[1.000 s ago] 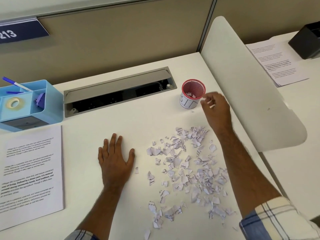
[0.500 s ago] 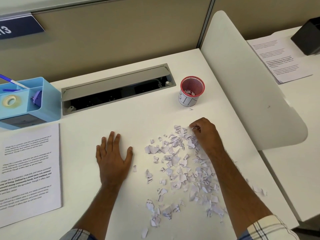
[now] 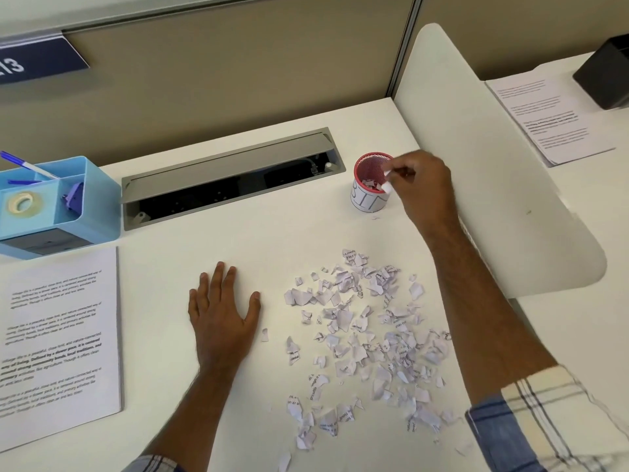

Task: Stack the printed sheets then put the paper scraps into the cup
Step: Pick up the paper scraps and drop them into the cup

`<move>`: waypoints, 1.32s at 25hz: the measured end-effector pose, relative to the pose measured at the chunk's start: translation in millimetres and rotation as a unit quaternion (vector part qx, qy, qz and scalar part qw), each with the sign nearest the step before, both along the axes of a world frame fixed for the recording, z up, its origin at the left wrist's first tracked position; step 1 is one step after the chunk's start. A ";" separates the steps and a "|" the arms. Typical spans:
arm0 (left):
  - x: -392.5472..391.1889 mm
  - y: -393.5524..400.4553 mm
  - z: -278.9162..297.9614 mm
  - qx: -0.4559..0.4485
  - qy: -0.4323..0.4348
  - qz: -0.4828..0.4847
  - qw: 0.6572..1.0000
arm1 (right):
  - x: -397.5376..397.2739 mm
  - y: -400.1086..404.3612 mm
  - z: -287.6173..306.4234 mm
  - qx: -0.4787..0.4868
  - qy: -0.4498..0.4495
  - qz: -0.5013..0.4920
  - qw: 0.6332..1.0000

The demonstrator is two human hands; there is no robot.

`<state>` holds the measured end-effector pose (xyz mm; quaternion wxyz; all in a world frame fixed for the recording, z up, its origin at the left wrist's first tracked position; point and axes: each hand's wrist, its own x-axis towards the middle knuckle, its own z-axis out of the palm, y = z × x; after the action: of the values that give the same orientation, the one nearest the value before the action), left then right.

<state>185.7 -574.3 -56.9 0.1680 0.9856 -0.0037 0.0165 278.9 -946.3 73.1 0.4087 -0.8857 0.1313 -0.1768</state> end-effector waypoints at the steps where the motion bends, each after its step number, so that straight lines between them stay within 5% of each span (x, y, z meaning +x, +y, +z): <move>1: -0.3 -0.1 0.1 0.000 0.002 0.001 1.000 | 12.3 -2.7 1.7 -0.004 0.003 0.003 1.000; 7: 0.8 0.4 -0.9 0.004 0.003 -0.001 1.000 | 27.6 -10.4 -11.4 -0.091 0.057 0.044 0.993; 11: 0.4 -0.1 -0.3 0.003 0.002 0.001 1.000 | -20.4 -5.8 -30.0 -0.025 0.000 -0.006 1.000; 14: 0.1 -0.4 0.1 0.000 0.000 -0.001 1.000 | -54.4 4.5 -67.5 0.008 0.049 -0.024 0.998; 21: 0.3 0.7 -2.0 0.003 0.009 0.000 1.000 | -51.4 18.0 -104.8 -0.071 0.197 0.046 0.977; 28: 0.4 0.0 -0.1 -0.001 0.021 0.000 1.000 | -48.2 31.3 -101.4 -0.178 0.189 0.104 0.960; 33: 0.7 -0.2 0.4 -0.002 0.019 -0.001 1.000 | -49.8 32.7 -93.3 -0.148 0.172 0.196 0.954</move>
<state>186.4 -574.5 -56.5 0.1697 0.9855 -0.0014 -0.0022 229.1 -913.5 -20.2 0.2709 -0.9616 -0.0042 0.0449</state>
